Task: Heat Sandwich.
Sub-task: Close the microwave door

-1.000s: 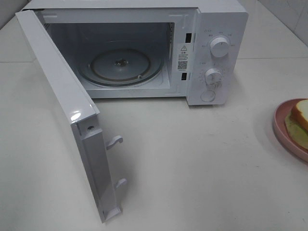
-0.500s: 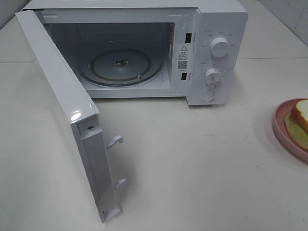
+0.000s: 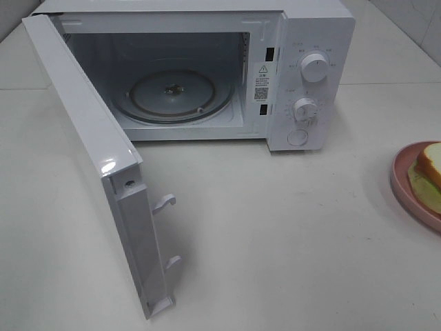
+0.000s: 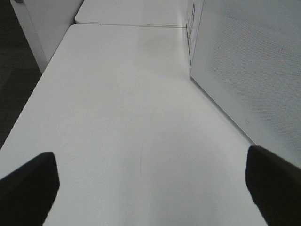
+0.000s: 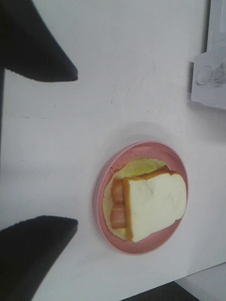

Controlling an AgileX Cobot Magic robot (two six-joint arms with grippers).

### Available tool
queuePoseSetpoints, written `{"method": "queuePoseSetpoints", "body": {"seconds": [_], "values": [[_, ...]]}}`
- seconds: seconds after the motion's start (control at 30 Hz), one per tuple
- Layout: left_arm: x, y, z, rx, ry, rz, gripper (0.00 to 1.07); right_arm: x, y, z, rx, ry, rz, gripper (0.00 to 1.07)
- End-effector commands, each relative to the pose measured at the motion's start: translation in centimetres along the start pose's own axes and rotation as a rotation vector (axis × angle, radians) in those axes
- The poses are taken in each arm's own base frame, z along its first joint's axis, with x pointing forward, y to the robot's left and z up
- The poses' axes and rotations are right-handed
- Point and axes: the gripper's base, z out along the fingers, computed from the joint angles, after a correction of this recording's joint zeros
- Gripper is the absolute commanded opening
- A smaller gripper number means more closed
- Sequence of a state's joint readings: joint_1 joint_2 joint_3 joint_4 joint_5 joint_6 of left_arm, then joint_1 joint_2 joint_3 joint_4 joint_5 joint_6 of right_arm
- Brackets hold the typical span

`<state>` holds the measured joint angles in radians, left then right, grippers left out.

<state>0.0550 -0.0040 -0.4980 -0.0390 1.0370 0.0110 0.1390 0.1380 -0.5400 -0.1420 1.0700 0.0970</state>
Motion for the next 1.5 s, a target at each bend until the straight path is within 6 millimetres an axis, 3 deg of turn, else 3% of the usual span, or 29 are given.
{"method": "queuePoseSetpoints", "body": {"seconds": [0.03, 0.27, 1.5], "values": [[0.2, 0.0, -0.3, 0.002, -0.023, 0.0, 1.01, 0.9, 0.3, 0.2, -0.013, -0.045, 0.007, 0.76], [0.2, 0.0, -0.3, 0.002, -0.023, 0.0, 1.01, 2.0, 0.2, -1.1, -0.022, -0.157, 0.003, 0.76], [0.2, 0.0, -0.3, 0.002, -0.022, 0.0, 1.01, 2.0, 0.2, -1.1, -0.023, -0.156, 0.003, 0.76]]}}
